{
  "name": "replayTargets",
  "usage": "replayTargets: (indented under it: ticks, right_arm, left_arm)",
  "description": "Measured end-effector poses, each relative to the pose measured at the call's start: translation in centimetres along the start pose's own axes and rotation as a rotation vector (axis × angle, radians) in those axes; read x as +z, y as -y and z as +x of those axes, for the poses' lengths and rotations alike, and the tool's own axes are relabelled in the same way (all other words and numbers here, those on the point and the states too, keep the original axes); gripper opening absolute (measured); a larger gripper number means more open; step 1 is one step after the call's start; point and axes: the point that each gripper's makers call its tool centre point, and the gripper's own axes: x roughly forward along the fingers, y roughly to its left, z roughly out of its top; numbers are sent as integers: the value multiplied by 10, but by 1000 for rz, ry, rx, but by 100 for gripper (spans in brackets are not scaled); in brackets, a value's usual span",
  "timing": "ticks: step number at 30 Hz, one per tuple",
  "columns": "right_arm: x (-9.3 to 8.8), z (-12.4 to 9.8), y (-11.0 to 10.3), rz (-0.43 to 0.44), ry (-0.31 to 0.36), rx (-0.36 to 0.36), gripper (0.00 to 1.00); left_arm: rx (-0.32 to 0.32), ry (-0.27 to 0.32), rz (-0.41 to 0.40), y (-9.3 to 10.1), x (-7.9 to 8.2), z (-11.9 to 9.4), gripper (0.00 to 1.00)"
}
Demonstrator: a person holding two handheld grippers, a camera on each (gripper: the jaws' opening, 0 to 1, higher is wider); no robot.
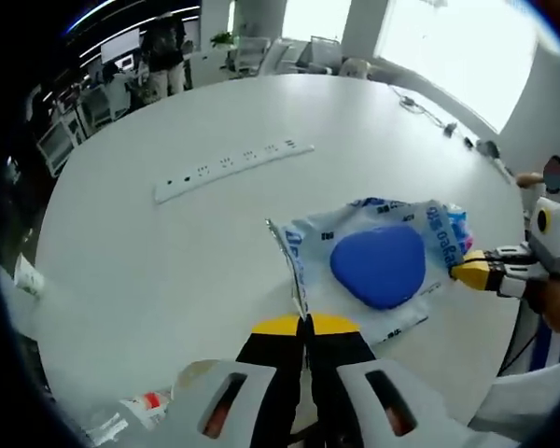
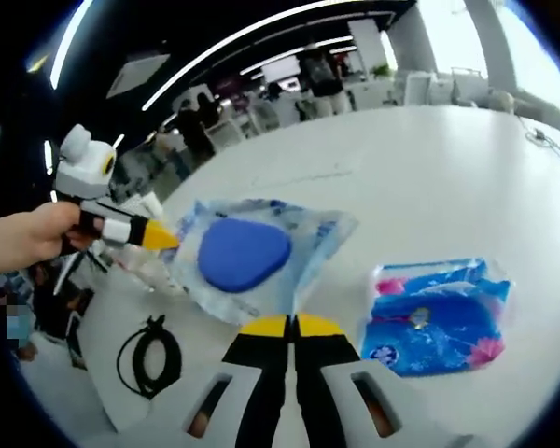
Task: Arrange the tabletop items into an orderly group along one side of the table until the central work area is clear of visible clutter.
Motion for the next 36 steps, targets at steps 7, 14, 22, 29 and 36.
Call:
replayTargets:
  ticks: [7,14,22,29,36]
  right_arm:
    - [7,-3,4,-10,3,-6,0]
    - [2,-5,11,-31,-18,-20,0]
    - [-3,-4,10,-53,-34,-18,0]
    - [-7,0,6,-63,-50,-3,0]
    - [-10,2,7,-80,-67,3,0]
  left_arm:
    - [13,14,-26,3,-6,0,0]
    - [8,20,-81,13,-19,-2,0]
    - [32,17,-97,14,-33,-2,0]
    - [85,37,-104,13,-44,-1,0]
    - [120,54,-122,15,-53,2,0]
